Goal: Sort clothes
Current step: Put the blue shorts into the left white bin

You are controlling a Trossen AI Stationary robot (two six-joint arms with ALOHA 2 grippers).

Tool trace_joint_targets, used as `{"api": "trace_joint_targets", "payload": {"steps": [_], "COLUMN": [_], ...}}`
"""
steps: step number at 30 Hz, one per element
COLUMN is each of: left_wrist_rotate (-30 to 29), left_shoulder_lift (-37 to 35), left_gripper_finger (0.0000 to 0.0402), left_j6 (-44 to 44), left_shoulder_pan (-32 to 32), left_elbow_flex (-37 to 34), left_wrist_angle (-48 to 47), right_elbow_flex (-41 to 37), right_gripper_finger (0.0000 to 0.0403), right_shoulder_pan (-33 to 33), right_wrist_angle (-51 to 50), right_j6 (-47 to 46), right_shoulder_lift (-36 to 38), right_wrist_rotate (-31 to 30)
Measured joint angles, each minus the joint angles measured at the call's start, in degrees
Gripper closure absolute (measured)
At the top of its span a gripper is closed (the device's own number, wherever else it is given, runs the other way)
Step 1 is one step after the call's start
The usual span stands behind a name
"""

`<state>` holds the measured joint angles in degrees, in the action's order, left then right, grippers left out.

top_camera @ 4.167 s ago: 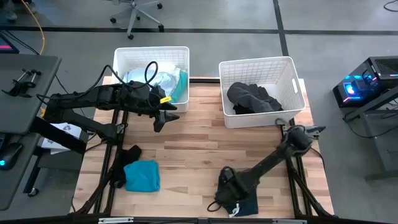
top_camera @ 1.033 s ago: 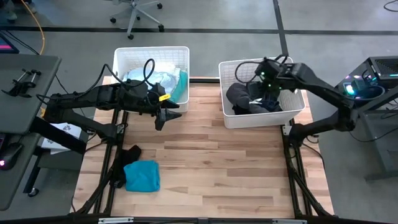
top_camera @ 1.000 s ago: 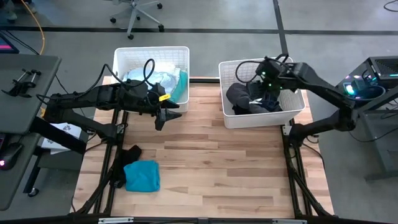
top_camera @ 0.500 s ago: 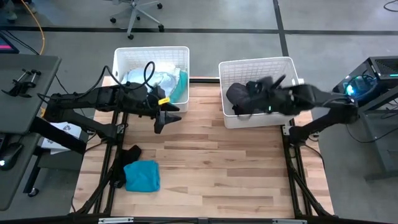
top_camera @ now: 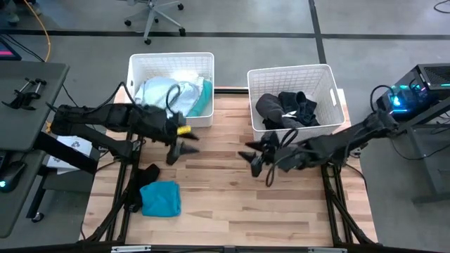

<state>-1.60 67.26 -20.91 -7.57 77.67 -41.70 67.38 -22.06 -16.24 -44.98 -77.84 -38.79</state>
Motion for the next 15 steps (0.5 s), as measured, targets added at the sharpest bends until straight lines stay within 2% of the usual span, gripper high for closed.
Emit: {"api": "trace_joint_targets", "payload": {"steps": [6,10,12,15], "left_wrist_rotate": [2.2,2.7,5.5,11.0], "left_shoulder_lift": [0.6,1.7,1.7,1.6], "left_gripper_finger": [0.019,0.019,0.019,0.019], "left_j6": [-9.0,-24.4,-33.8,-41.2], "left_shoulder_pan": [-7.5,-12.5,-14.4,-16.3], "left_elbow_flex": [0.0,-2.5,-6.5,-13.8], "left_wrist_angle": [-22.0,-36.0,-39.7,-37.9], "right_elbow_flex": [-2.4,-2.4,-2.3,-2.3], "right_gripper_finger": [0.0176,0.0176,0.0176,0.0176], "right_shoulder_pan": [-0.6,-0.6,-0.4,0.3], "right_wrist_angle": [4.1,4.8,5.8,6.8], "right_j6": [-4.3,-4.6,-4.5,-3.5], "right_shoulder_lift": [-5.1,-7.3,-7.7,-7.7], "right_wrist_rotate": [1.6,2.1,1.8,1.7]}}
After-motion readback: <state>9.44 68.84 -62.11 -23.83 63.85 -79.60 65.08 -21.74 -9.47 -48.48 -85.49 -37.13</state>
